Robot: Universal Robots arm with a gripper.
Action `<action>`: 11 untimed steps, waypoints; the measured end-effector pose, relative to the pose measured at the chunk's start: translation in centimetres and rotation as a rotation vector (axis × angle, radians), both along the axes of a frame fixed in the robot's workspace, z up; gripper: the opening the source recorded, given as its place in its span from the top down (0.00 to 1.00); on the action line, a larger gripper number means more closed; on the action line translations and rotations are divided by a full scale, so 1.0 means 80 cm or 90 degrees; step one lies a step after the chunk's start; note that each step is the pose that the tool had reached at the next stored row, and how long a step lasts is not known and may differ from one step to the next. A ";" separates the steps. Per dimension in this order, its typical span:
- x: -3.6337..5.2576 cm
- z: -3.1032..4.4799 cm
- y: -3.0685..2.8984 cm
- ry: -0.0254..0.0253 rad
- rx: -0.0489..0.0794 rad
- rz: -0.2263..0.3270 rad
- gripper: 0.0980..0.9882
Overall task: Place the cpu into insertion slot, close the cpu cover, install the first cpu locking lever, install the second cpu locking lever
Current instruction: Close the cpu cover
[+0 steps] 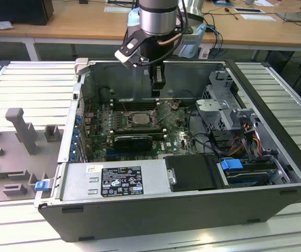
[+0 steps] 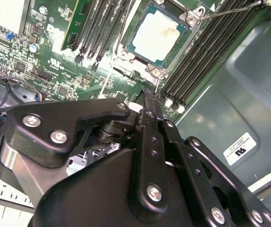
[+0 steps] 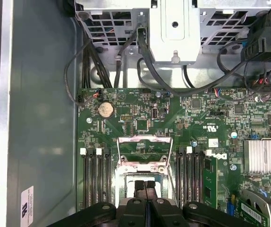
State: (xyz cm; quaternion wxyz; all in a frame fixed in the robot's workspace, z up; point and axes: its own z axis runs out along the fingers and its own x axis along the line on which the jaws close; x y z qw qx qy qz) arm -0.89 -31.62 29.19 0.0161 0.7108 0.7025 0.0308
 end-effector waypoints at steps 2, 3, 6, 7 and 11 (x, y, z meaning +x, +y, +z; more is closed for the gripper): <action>0.000 0.0020 0.0001 0.0000 0.000 0.000 0.99; 0.000 0.0027 0.0001 0.0000 0.000 0.000 0.99; 0.001 0.0054 0.0002 0.0000 0.000 0.000 0.99; 0.001 0.0065 0.0003 0.0000 0.000 0.000 0.99; 0.003 0.0100 0.0004 0.0000 0.000 0.000 0.99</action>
